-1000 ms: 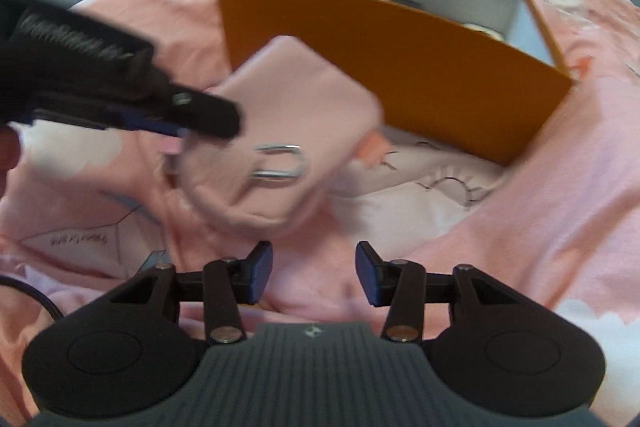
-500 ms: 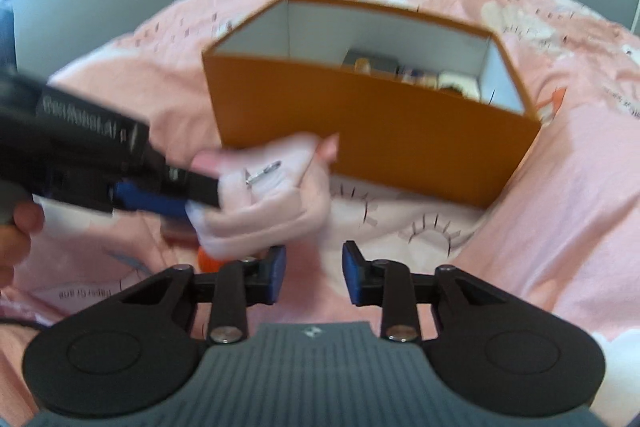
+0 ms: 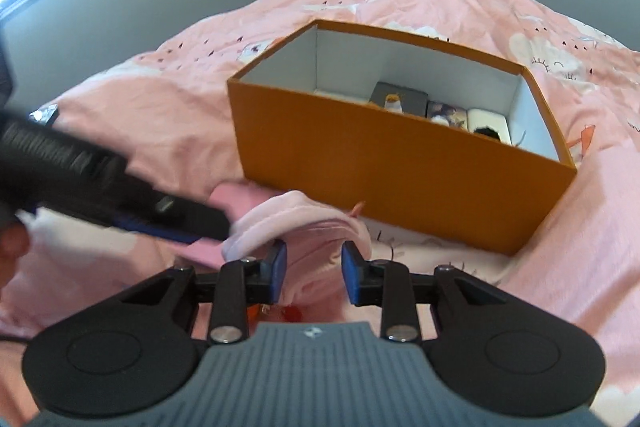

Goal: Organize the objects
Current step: 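Grasp the pink flat wallet with the left tool while the right tool grasps the pink pouch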

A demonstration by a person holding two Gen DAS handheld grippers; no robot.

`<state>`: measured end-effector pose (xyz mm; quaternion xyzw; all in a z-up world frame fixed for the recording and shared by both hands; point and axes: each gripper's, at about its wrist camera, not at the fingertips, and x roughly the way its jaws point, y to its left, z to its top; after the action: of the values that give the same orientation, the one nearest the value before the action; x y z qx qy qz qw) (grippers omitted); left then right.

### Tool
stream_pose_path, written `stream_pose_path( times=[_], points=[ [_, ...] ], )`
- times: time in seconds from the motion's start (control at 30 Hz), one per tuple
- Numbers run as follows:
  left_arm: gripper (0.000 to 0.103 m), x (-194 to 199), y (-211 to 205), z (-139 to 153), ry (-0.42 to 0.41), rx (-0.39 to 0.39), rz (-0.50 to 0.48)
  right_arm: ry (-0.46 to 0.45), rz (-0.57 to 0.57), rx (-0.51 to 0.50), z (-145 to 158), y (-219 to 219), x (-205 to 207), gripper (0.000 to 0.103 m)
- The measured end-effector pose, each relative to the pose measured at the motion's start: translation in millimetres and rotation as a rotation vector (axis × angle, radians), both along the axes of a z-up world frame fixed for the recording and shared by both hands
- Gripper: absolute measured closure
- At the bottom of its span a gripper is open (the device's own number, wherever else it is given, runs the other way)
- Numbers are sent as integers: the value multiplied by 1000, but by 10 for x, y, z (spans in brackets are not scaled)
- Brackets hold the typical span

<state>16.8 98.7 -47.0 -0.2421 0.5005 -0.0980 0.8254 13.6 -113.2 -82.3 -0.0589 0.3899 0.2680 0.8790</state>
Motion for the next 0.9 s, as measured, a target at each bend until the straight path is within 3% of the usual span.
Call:
stream_pose_path(
  times=[0.23, 0.53, 0.67, 0.9],
  points=[
    [55, 28, 122, -90, 5, 207, 33, 0, -42, 28, -63, 109, 263, 71],
    [49, 165, 371, -449, 125, 143, 114, 74, -22, 113, -194, 55, 469, 70],
    [44, 230, 414, -585, 166, 121, 132, 101, 44, 112, -262, 107, 541, 62],
    [35, 302, 477, -709, 159, 93, 166, 47, 193, 78, -192, 128, 487, 59]
  ],
)
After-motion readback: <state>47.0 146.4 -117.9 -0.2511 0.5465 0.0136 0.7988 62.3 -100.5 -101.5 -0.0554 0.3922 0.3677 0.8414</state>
